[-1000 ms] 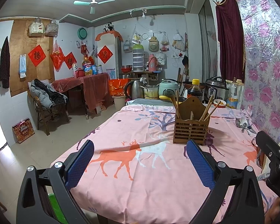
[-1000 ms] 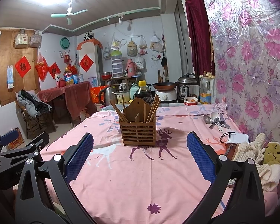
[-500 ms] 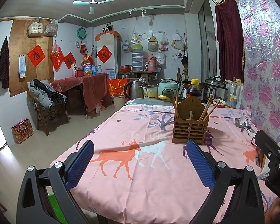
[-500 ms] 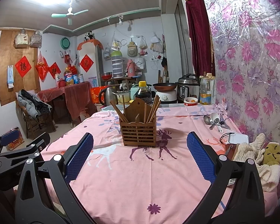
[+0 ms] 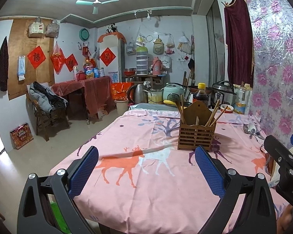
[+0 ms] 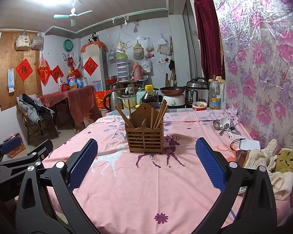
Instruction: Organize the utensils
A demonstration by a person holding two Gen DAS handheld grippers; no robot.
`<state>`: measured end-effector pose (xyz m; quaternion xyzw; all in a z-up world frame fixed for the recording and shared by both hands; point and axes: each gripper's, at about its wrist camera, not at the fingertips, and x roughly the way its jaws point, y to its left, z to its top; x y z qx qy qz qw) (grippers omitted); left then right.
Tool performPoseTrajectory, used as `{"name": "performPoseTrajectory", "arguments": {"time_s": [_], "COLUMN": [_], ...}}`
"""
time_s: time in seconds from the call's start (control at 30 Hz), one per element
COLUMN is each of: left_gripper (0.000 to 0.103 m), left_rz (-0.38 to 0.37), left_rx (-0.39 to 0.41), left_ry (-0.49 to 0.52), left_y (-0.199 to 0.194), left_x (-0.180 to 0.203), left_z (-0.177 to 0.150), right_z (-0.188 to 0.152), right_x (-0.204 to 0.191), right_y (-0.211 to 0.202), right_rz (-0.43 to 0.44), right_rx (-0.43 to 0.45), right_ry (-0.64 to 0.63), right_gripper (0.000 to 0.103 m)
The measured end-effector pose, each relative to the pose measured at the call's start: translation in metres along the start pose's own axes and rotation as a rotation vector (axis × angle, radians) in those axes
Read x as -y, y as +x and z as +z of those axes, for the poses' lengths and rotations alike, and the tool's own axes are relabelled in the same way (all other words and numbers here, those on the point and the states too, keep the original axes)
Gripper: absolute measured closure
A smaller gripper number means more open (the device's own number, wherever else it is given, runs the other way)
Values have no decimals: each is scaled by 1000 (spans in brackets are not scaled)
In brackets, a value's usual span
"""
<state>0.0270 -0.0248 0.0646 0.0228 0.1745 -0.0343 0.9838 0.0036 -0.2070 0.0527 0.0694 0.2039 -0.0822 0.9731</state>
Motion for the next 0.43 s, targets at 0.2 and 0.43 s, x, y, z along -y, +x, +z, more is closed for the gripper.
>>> {"name": "performPoseTrajectory", "arguments": {"time_s": [0.2,0.43], "left_gripper": [6,6], "left_rz": [-17,10], "left_rx": [-1,22], "left_ry": [10,32], "left_y": [-2,-7], "left_x": [0,5], "left_z": [1,1], "right_z": [0,0], "right_x": [0,0], "right_y": [0,0], "right_rz": [0,0], "right_rx": [1,0], "right_ry": [0,2], "right_gripper": [7,7]}}
